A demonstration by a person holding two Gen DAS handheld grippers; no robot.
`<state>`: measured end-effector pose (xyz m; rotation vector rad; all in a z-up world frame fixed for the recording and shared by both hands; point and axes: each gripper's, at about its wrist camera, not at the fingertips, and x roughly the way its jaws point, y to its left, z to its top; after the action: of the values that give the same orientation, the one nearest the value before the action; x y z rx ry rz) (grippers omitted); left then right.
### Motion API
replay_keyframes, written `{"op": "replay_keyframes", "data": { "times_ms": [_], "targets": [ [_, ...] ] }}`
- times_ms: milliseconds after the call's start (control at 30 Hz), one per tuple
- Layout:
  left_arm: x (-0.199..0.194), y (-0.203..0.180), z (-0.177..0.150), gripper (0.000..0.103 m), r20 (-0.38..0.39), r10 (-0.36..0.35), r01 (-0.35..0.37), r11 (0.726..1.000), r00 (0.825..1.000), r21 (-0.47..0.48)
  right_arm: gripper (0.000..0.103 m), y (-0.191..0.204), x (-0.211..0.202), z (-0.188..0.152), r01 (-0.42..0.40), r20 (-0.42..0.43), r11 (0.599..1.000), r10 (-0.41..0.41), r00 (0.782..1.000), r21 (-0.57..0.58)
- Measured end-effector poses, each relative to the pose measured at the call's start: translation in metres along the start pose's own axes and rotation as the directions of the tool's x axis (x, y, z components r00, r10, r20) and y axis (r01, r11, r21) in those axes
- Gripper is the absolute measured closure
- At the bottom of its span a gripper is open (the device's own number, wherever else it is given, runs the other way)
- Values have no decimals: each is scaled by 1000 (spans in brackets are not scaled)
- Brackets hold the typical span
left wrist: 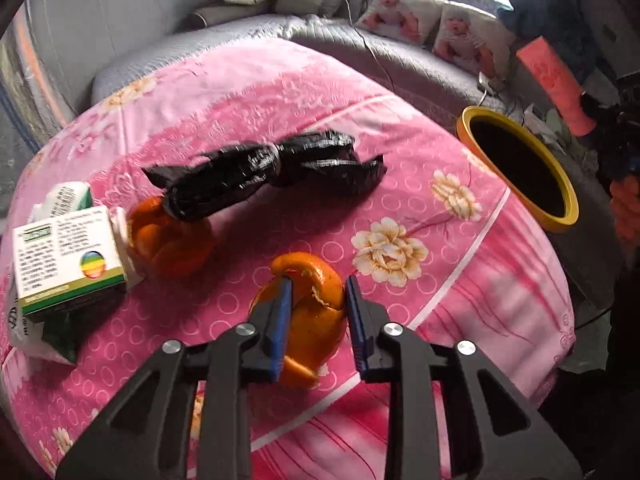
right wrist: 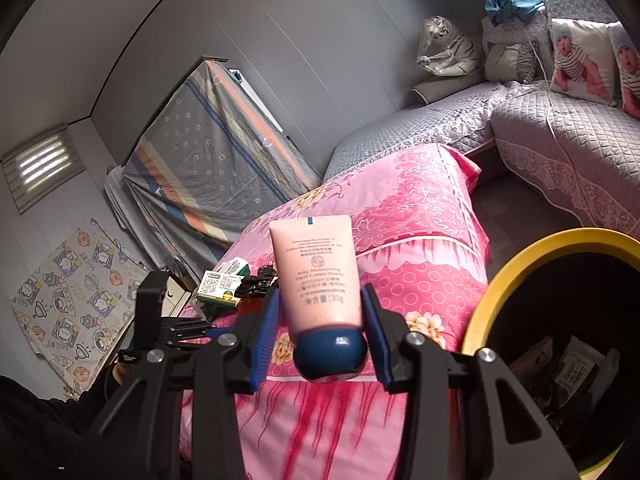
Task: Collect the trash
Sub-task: 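Grasp the orange peel with the left tool while the right tool holds the tube, then carry the peel and tube over the yellow bin and open both tools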
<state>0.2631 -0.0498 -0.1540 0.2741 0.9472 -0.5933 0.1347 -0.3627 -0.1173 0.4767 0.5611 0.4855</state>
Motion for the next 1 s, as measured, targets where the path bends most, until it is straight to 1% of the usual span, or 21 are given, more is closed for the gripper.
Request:
{"op": "replay_keyframes", "data": {
  "times_ms": [100,133,200,233,300,333,367,467,533,600,667,733,767,800,833,867,933,1000],
  "targets": [
    [-14,-6,-3,83,38,2,-3,1000,999,22,65,-2,-5,-1,-7,14,1000,7,1000,8],
    [-23,-8,-4,84,66,-2,0,1000,998,28,65,-3,-6,-2,-9,20,1000,9,1000,10],
    [-40,-12,-4,85,121,-35,33,999,992,26,65,-4,-9,-1,-13,35,1000,12,999,13],
    [-50,-14,-3,85,153,-57,54,998,987,23,65,-4,-12,0,-11,43,1000,11,999,15],
    [-71,-19,3,85,224,-110,108,994,968,22,65,-7,-19,1,-4,66,1000,2,998,22],
    [-76,-23,7,85,243,-127,125,992,962,24,65,-9,-24,2,-1,80,1000,-1,997,28],
    [-84,-28,15,85,271,-150,148,989,951,30,65,-11,-31,4,5,103,999,-9,995,39],
    [-88,-51,42,85,306,-194,184,981,932,61,65,-18,-50,5,34,165,997,-44,985,65],
    [-80,-74,67,85,309,-238,223,971,921,84,65,-26,-65,4,59,209,994,-78,975,96],
    [-67,-97,88,85,302,-283,263,959,910,106,65,-37,-80,1,132,237,982,-162,958,136],
    [-50,-124,108,85,290,-320,293,947,902,134,65,-51,-90,-4,190,237,963,-234,943,192],
    [-31,-150,124,85,265,-363,332,930,893,156,65,-70,-99,-10,266,216,928,-325,921,262],
    [-16,-167,135,85,246,-386,354,920,889,165,65,-81,-104,-15,322,200,899,-388,900,297],
    [-7,-177,140,85,236,-396,365,916,887,167,65,-89,-107,-18,352,190,880,-424,886,319],
    [5,-188,147,85,221,-411,381,910,885,163,65,-96,-109,-22,368,182,866,-445,877,339],
    [19,-199,154,85,205,-430,406,901,879,150,65,-107,-112,-26,370,172,856,-451,876,361],
    [37,-210,159,85,187,-449,431,893,874,130,65,-119,-115,-32,377,159,843,-463,872,383],
    [59,-222,165,85,170,-449,436,893,877,111,65,-129,-117,-37,397,149,828,-484,862,395]
  ]
}}
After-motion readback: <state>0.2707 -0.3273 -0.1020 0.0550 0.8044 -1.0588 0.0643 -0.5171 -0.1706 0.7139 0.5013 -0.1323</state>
